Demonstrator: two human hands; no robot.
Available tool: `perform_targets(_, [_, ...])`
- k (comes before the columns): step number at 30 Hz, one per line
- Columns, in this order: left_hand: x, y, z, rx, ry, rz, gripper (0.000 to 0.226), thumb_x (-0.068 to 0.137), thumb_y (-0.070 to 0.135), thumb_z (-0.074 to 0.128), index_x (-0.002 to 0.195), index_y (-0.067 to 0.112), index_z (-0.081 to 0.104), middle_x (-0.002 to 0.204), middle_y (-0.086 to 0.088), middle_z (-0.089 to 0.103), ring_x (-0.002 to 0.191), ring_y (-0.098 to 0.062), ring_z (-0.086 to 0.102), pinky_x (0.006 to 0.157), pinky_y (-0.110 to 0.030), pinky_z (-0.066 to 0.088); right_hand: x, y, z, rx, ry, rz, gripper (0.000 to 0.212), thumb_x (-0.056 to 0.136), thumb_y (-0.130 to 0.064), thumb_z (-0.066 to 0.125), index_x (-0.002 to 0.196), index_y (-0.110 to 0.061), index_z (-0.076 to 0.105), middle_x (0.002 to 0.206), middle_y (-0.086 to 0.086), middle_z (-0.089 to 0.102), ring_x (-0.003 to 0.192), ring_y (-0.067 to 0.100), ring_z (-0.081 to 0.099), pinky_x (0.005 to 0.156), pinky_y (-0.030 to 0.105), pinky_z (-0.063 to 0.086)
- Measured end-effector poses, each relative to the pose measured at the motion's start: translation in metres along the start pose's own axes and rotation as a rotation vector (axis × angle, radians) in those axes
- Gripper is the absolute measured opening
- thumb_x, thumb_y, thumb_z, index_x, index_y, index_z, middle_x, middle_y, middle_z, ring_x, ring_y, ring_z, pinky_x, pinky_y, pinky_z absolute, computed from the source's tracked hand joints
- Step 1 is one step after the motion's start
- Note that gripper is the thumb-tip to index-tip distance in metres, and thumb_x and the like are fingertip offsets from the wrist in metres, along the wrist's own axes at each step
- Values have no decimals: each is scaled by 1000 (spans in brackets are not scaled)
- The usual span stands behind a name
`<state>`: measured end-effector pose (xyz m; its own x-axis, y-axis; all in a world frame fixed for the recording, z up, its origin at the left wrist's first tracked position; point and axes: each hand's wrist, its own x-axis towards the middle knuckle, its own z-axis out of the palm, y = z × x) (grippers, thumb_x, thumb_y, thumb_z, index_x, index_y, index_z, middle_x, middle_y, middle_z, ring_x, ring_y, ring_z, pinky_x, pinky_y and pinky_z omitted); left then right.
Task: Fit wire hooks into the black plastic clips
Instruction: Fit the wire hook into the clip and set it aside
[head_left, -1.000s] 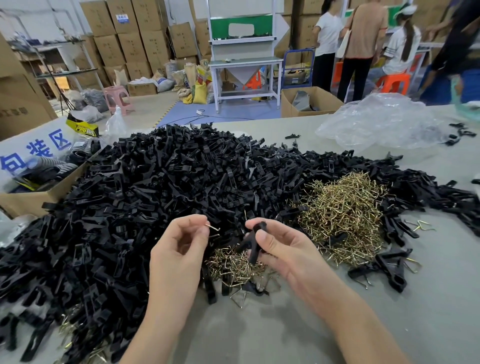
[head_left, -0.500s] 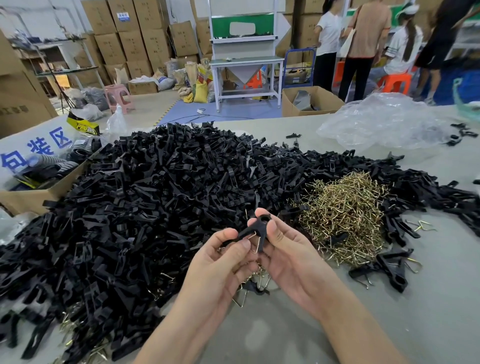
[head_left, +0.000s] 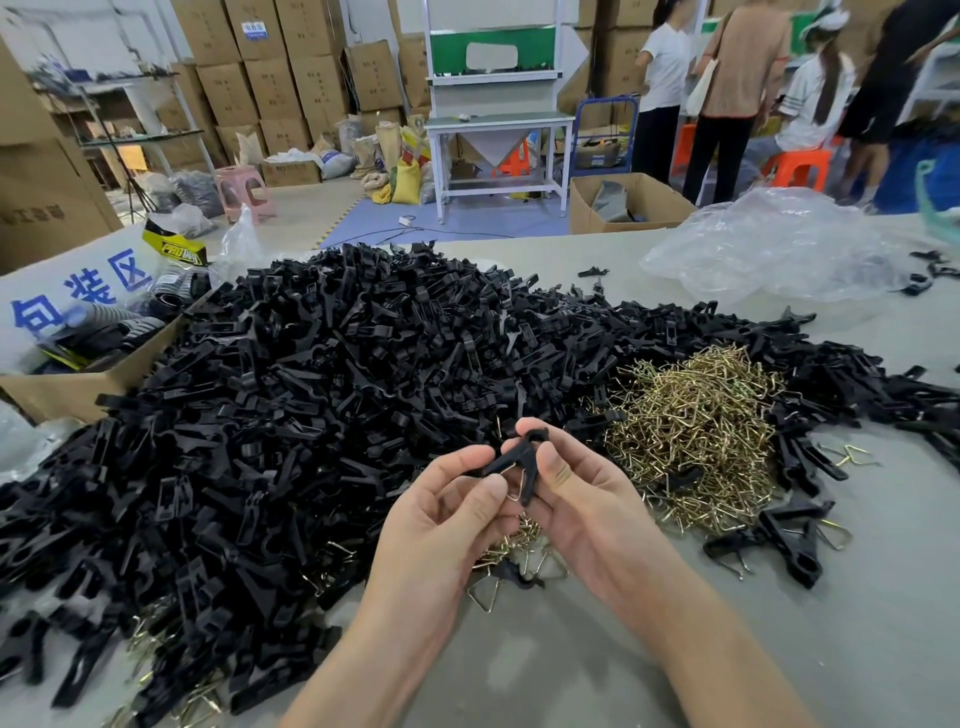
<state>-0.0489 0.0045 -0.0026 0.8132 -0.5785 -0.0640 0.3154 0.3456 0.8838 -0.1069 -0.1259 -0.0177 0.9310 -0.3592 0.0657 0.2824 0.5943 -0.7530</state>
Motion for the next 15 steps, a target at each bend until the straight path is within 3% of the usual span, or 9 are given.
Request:
perform_targets(3, [-1, -3, 3, 16, -17, 32, 25, 75, 9, 68, 98, 10, 77, 81, -12, 71, 69, -15, 68, 65, -22, 57, -1, -2, 1, 36, -13, 25, 27, 90, -16, 58, 109, -11, 76, 103, 16, 70, 87, 22, 70, 74, 29, 58])
perform_targets(8, [-3, -2, 6, -31, -16, 36, 22, 74, 11, 68, 92, 17, 80, 80, -10, 72, 64, -12, 66, 60, -21, 56, -2, -2, 1, 55, -10, 39, 26, 90, -14, 57, 107, -9, 76, 105, 19, 70, 84, 23, 71, 73, 31, 59])
perform_targets(11, [-4, -1, 7, 47, -8, 95, 22, 73, 16, 70, 93, 22, 79, 79, -9, 72, 66, -12, 66, 63, -21, 55, -2, 0, 0, 71, -2, 48, 29, 92, -14, 57, 116, -5, 70, 104, 20, 67, 80, 24, 68, 69, 33, 57])
perform_targets(15, [-3, -3, 6, -27, 23, 76, 20, 70, 15, 73, 89, 17, 77, 77, -13, 70, 64, -15, 64, 60, -23, 55, -1, 4, -1, 83, 11, 66, 39, 94, -17, 57, 128, 0, 60, 102, 20, 65, 79, 24, 63, 72, 34, 54])
